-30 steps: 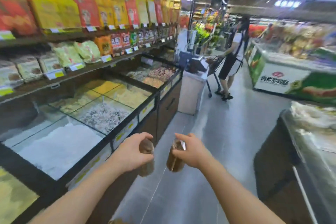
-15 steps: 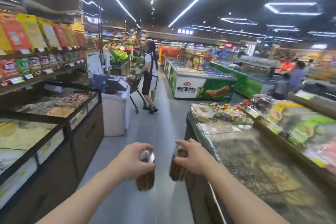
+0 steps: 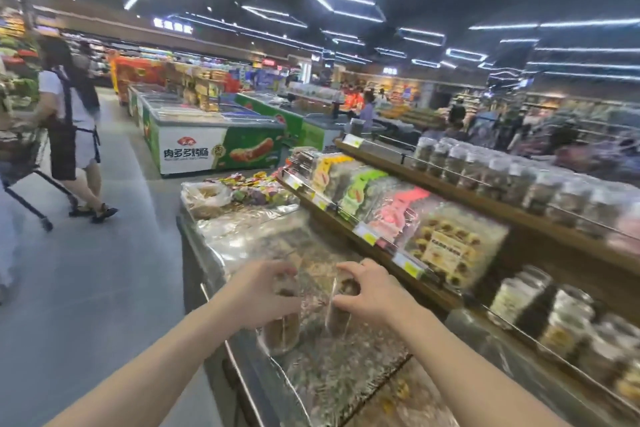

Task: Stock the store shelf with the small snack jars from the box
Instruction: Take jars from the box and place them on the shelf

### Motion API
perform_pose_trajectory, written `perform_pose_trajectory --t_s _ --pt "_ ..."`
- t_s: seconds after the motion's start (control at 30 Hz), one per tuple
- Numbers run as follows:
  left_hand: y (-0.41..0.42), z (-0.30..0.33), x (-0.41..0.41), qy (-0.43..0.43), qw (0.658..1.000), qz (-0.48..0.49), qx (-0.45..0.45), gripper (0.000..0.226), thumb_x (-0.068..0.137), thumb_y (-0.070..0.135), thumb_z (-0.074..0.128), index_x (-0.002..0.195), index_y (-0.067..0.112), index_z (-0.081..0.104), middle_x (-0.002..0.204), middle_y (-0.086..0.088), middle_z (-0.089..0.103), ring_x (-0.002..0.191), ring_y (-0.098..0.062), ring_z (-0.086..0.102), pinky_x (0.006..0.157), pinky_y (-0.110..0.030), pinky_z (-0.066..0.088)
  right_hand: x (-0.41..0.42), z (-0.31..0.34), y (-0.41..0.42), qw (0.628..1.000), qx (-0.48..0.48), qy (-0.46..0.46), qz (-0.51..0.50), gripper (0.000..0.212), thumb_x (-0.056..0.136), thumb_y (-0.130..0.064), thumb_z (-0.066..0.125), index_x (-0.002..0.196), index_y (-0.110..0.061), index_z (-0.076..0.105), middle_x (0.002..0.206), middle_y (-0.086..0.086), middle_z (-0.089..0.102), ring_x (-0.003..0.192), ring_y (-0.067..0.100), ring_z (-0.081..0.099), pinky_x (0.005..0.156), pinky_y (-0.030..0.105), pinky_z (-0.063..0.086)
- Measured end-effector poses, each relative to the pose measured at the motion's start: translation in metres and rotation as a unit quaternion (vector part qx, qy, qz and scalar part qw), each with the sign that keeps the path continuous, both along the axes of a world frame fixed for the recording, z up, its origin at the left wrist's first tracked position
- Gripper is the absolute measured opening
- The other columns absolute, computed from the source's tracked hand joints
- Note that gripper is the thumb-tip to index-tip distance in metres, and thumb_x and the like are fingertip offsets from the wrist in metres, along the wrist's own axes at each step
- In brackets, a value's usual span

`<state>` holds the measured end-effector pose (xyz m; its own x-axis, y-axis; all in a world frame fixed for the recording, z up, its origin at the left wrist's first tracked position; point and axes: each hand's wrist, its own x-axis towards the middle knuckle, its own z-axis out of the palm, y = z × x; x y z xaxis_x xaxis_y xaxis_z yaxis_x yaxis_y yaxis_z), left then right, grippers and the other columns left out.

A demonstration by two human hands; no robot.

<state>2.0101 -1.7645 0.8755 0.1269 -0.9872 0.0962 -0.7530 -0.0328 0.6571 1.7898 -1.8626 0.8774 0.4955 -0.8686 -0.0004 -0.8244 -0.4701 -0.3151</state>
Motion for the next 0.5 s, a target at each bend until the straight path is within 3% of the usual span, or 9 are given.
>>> perform_pose_trajectory --t_s 0.1,0.23,0.4,0.5 --pt "-0.044 0.0 -0.047 -0.004 0.998 -0.067 -0.004 0.052 0.078 0.04 0.077 0.127 0.028 0.066 0.101 0.019 0.064 0.068 0.008 0.058 0.056 -0.009 0.041 -0.059 -0.001 -0.013 0.998 0.007 0.003 -0.07 0.07 0.08 -0.058 0.062 0.146 -0.04 0.046 0.118 -0.003 0.048 0.114 0.023 0.056 0.097 0.04 0.049" --pt "-0.092 0.0 -0.109 0.002 0.985 -0.17 0.011 0.055 0.082 0.033 0.077 0.134 0.024 0.062 0.103 0.018 0.062 0.065 0.016 0.057 0.055 -0.006 0.041 -0.128 -0.005 -0.018 0.986 0.013 -0.001 -0.167 0.069 0.083 -0.055 0.064 0.147 -0.038 0.045 0.125 -0.002 0.05 0.117 0.023 0.056 0.098 0.038 0.049" --pt "-0.144 0.002 -0.173 -0.007 0.962 -0.273 0.013 0.062 0.073 0.04 0.08 0.132 0.031 0.063 0.109 0.02 0.066 0.075 0.005 0.063 0.064 -0.012 0.05 -0.194 -0.007 -0.024 0.964 0.01 0.003 -0.266 0.066 0.089 -0.051 0.065 0.15 -0.035 0.045 0.138 0.0 0.05 0.125 0.021 0.053 0.106 0.036 0.046" --pt "-0.175 0.004 -0.21 -0.024 0.941 -0.336 0.013 0.063 0.073 0.041 0.079 0.132 0.029 0.063 0.114 0.017 0.066 0.087 0.002 0.062 0.074 -0.014 0.049 -0.223 -0.003 -0.026 0.948 0.01 -0.011 -0.319 0.064 0.092 -0.04 0.066 0.151 -0.036 0.043 0.134 0.0 0.051 0.12 0.021 0.056 0.102 0.033 0.048"
